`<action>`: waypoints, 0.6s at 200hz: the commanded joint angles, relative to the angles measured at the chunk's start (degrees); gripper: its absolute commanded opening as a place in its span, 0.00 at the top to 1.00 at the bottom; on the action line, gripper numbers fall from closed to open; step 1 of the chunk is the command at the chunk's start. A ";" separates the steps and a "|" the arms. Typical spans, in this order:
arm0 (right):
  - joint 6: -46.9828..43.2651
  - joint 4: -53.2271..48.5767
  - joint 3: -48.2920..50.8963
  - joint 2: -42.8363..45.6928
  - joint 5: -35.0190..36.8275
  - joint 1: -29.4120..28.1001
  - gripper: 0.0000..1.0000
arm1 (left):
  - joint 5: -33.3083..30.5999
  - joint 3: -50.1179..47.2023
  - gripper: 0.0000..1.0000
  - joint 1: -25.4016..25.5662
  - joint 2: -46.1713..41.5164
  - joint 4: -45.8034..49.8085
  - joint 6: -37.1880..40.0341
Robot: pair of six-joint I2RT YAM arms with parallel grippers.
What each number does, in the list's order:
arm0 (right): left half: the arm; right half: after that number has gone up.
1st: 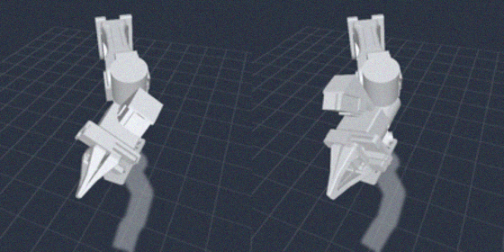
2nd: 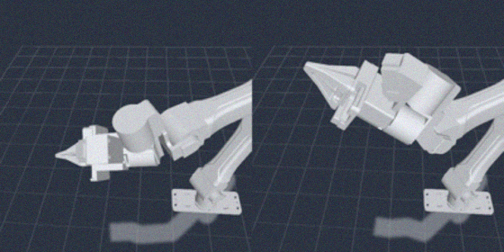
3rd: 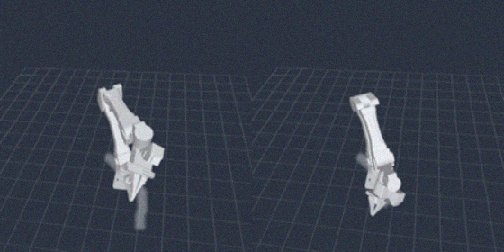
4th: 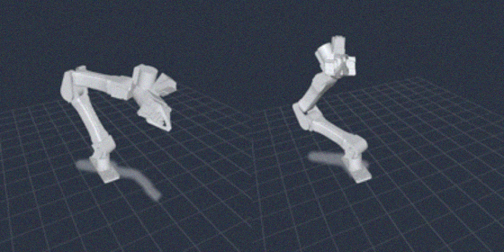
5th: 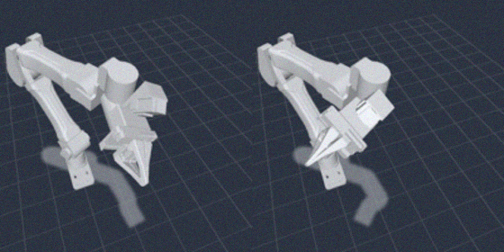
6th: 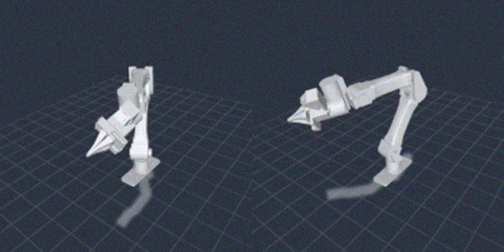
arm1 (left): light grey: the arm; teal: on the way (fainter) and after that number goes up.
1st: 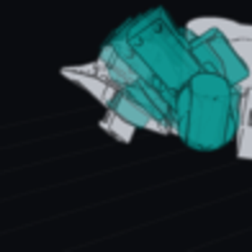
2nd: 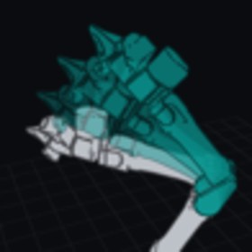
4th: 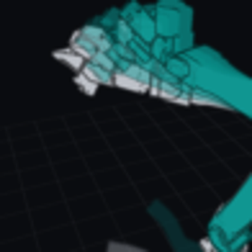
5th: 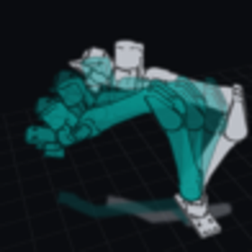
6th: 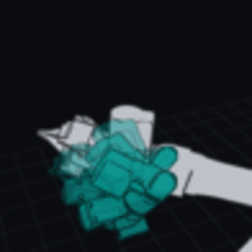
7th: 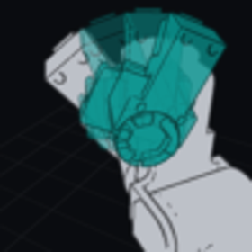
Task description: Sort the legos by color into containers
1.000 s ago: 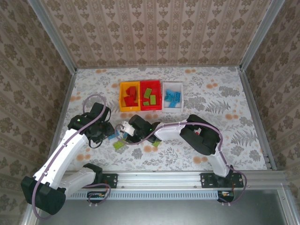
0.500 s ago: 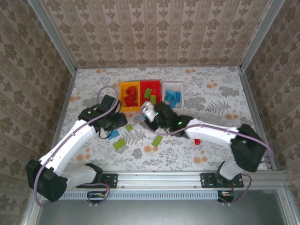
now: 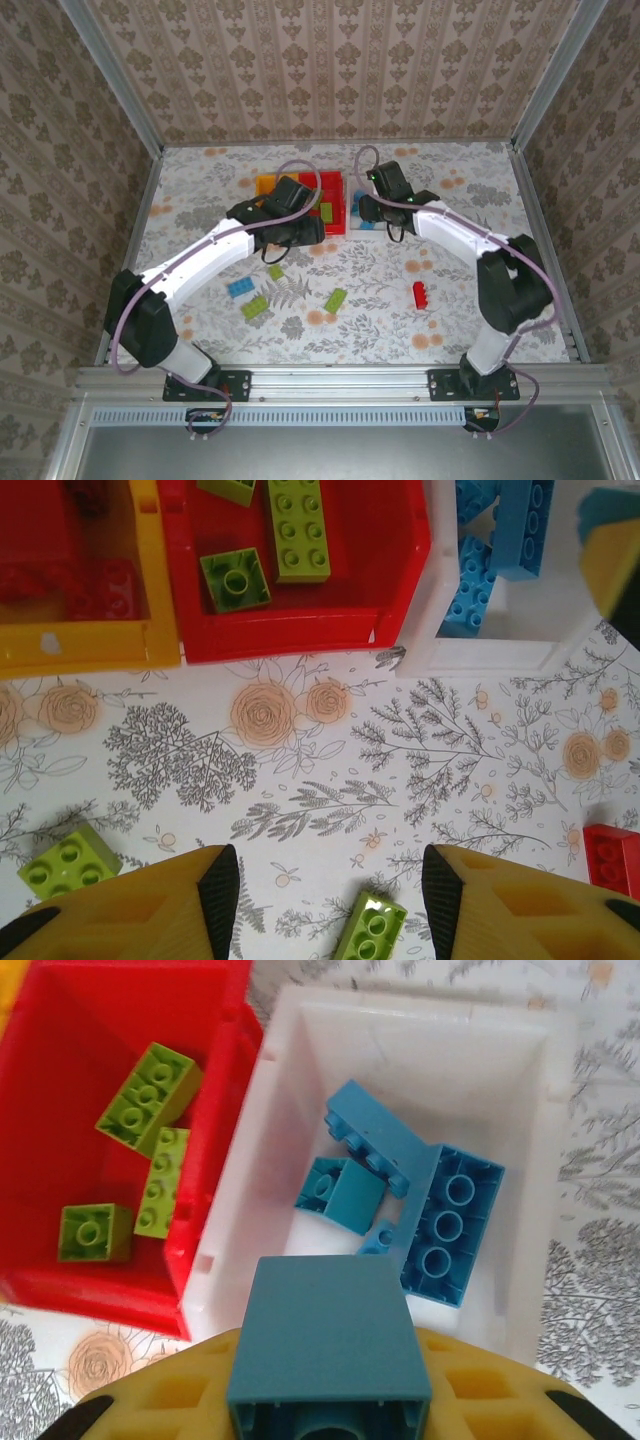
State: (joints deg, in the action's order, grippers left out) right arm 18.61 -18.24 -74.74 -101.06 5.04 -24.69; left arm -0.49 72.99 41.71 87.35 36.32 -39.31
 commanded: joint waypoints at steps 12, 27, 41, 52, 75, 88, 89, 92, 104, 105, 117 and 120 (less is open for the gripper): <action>5.57 -8.77 -8.70 -7.70 -3.77 1.08 0.74 | 1.26 2.20 0.45 0.79 0.92 -0.39 3.09; 6.72 -10.14 -10.75 -9.85 -4.65 1.32 0.69 | 1.81 1.90 0.44 1.03 1.49 0.01 3.90; 7.28 -9.36 -10.45 -9.81 -4.94 1.40 0.61 | 2.16 1.81 0.44 1.58 2.11 0.32 5.03; 7.34 -8.45 -9.84 -9.32 -5.20 1.43 0.56 | 2.12 1.90 0.43 2.37 2.69 0.34 6.17; 7.32 -8.83 -9.88 -7.94 -5.52 1.44 0.49 | 2.75 2.87 0.43 4.16 4.28 0.02 7.81; 7.32 -9.05 -9.61 -6.29 -5.48 1.52 0.44 | 3.53 3.59 0.42 5.21 5.24 -0.69 8.07; 7.36 -9.03 -9.62 -6.14 -5.48 1.54 0.44 | 3.64 3.62 0.42 5.30 5.31 -0.70 8.05; 7.34 -9.05 -9.48 -5.72 -5.51 1.56 0.43 | 3.79 3.77 0.42 5.53 5.54 -0.92 8.02; 7.43 -9.29 -9.02 -3.83 -5.54 1.82 0.42 | 4.34 4.32 0.42 6.63 6.64 -1.84 7.73; 7.42 -9.32 -8.97 -3.73 -5.51 1.87 0.42 | 4.35 4.38 0.42 6.67 6.71 -1.89 7.70; 7.56 -10.26 -8.64 -1.47 -5.07 2.24 0.42 | 5.15 4.99 0.42 7.90 7.91 -2.93 7.44; 7.50 -10.54 -8.45 -0.78 -4.86 2.33 0.42 | 5.35 5.23 0.42 8.21 8.26 -3.16 7.27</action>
State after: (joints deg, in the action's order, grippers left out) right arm 25.54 -26.22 -83.42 -108.68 0.36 -23.18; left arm 2.55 75.61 47.90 93.60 35.38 -33.15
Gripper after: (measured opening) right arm 0.581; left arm 0.580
